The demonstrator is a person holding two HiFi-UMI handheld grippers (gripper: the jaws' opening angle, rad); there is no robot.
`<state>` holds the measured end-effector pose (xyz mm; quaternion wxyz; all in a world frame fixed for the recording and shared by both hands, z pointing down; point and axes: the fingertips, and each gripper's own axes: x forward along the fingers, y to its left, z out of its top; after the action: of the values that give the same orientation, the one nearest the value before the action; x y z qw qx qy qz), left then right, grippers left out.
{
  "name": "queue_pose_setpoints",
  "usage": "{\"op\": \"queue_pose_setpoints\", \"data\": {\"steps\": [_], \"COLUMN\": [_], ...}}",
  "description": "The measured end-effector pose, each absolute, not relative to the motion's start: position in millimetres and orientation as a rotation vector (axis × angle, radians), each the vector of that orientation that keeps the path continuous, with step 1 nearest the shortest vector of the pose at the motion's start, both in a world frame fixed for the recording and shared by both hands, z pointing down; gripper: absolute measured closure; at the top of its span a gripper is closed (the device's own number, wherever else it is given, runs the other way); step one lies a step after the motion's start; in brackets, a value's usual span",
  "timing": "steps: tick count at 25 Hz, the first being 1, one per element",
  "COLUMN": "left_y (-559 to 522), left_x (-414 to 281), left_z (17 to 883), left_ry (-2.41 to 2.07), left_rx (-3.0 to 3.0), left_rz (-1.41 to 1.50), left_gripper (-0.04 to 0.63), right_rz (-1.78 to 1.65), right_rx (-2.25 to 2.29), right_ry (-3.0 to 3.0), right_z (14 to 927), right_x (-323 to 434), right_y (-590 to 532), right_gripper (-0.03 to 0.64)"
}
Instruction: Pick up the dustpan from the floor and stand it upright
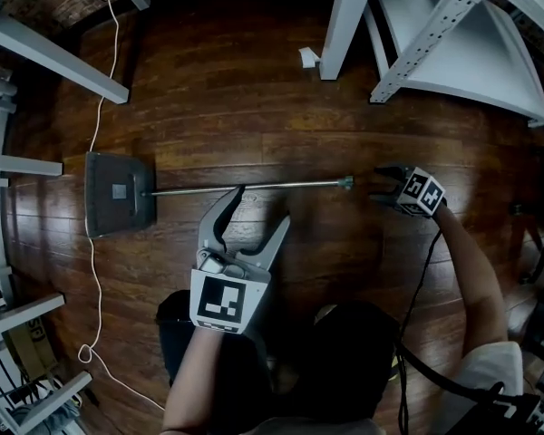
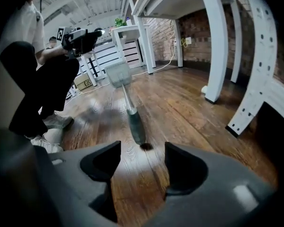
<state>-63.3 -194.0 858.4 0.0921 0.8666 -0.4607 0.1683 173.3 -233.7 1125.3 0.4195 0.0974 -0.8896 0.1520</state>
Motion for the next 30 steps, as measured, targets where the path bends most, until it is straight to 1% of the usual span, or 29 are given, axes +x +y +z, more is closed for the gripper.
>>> {"op": "queue_pose_setpoints", "data": {"steps": [4, 12, 13, 14, 17, 19, 24, 30], "left_y": [-189, -191, -192, -192, -191, -191, -184, -186], "left_x": [-62, -67, -65, -64, -62, -65, -84, -98], "left_z": [873, 876, 875, 873, 864, 851, 845, 803], "left_ry": [-1.334, -1.307, -1.296, -1.286, -1.271, -1.275, -1.29, -1.309], "left_rx": [2.553, 2.522, 2.529, 2.535, 2.555, 2.57, 2.538, 2.517], "left_rz": [0.55, 0.492, 0.484, 0.475, 0.425, 0.371, 0.35, 0.314], "left_gripper": [0.267, 0.262, 0.262, 0.262, 0.264, 0.267, 0.268, 0.27], "right_rz": [0.4, 0.42, 0.414, 0.404, 0.381, 0.366, 0.367, 0.339], "right_rx": [0.241, 0.217, 0.229, 0.242, 0.274, 0.275, 0.267, 0.305], "right_ry": [-2.263, -2.292, -2.295, -2.295, -2.288, -2.289, -2.293, -2.279], "right_z": [1138, 1153, 1150, 1148, 1142, 1134, 1097, 1020], "right_x": [145, 100, 97, 96, 97, 95, 88, 78], "right_y": [-242, -229, -229, -230, -232, -230, -216, -228], "right_gripper": [0.339, 0.339, 0.359, 0.399, 0.483, 0.485, 0.488, 0.491]}}
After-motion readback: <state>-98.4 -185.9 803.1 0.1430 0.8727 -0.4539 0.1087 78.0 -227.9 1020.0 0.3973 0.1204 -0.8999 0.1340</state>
